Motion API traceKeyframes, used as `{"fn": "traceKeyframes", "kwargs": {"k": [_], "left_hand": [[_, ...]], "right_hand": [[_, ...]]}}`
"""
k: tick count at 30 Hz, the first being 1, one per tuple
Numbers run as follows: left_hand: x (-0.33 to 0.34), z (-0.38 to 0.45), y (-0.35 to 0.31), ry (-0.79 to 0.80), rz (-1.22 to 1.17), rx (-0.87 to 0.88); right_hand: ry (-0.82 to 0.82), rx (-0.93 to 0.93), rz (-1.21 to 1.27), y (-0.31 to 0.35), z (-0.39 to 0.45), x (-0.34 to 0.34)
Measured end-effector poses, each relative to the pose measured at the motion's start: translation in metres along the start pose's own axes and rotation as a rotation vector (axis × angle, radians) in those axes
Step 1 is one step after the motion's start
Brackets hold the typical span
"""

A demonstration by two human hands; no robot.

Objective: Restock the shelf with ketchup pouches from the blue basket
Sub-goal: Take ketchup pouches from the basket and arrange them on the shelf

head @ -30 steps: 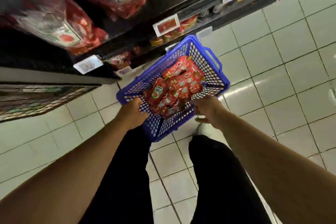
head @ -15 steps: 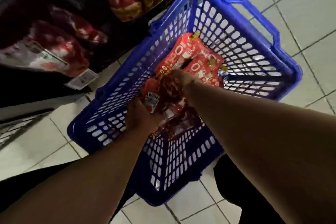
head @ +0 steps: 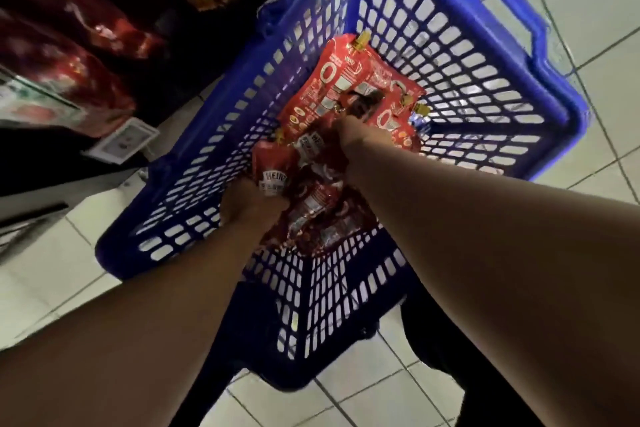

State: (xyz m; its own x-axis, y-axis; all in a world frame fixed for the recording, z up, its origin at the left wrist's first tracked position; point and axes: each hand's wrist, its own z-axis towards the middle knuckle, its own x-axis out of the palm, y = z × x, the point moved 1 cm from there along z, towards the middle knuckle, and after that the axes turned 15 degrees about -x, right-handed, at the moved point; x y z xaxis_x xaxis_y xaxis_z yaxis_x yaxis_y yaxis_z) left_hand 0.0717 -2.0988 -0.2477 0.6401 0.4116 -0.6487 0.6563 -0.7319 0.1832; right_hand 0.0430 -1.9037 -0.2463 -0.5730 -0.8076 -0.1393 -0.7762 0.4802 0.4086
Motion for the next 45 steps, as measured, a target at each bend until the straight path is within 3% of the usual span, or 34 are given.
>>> {"fn": "traceKeyframes", "kwargs": {"k": [4, 10, 14, 18, 23, 32, 40, 45], "left_hand": [[-0.025, -0.043, 0.016, 0.262, -0.179, -0.088], [-0.095, -0.157, 0.033, 0.672, -0.431, 0.091], [-0.168, -0.251, 0.044, 0.749, -0.580, 0.195], [-0.255, -0.352, 0.057, 0.776, -0.681, 0.356], [-0.354, -0.459, 0.076, 0.888, -0.900, 0.464], [-0.510, -0.563, 0.136, 0.594, -1.050, 0.737], [-0.626, -0.580, 0.177, 0.337, -1.220, 0.918], [-0.674, -0.569, 0.179, 0.166, -1.268, 0.871]], "right_hand": [[0.249, 0.062, 0.187, 0.025, -0.070, -0.036], [0.575, 0.002, 0.345, 0.076, -0.200, -0.084], [0.661, -0.169, 0.338, 0.130, -0.306, -0.117], [0.673, -0.437, 0.131, 0.181, -0.412, -0.158], [0.719, -0.595, -0.001, 0.244, -0.531, -0.193], [0.839, -0.969, -0.072, 0.326, -0.702, -0.148], [0.961, -1.201, -0.135, 0.372, -0.798, -0.070], [0.926, -1.285, -0.144, 0.389, -0.817, -0.024]]}}
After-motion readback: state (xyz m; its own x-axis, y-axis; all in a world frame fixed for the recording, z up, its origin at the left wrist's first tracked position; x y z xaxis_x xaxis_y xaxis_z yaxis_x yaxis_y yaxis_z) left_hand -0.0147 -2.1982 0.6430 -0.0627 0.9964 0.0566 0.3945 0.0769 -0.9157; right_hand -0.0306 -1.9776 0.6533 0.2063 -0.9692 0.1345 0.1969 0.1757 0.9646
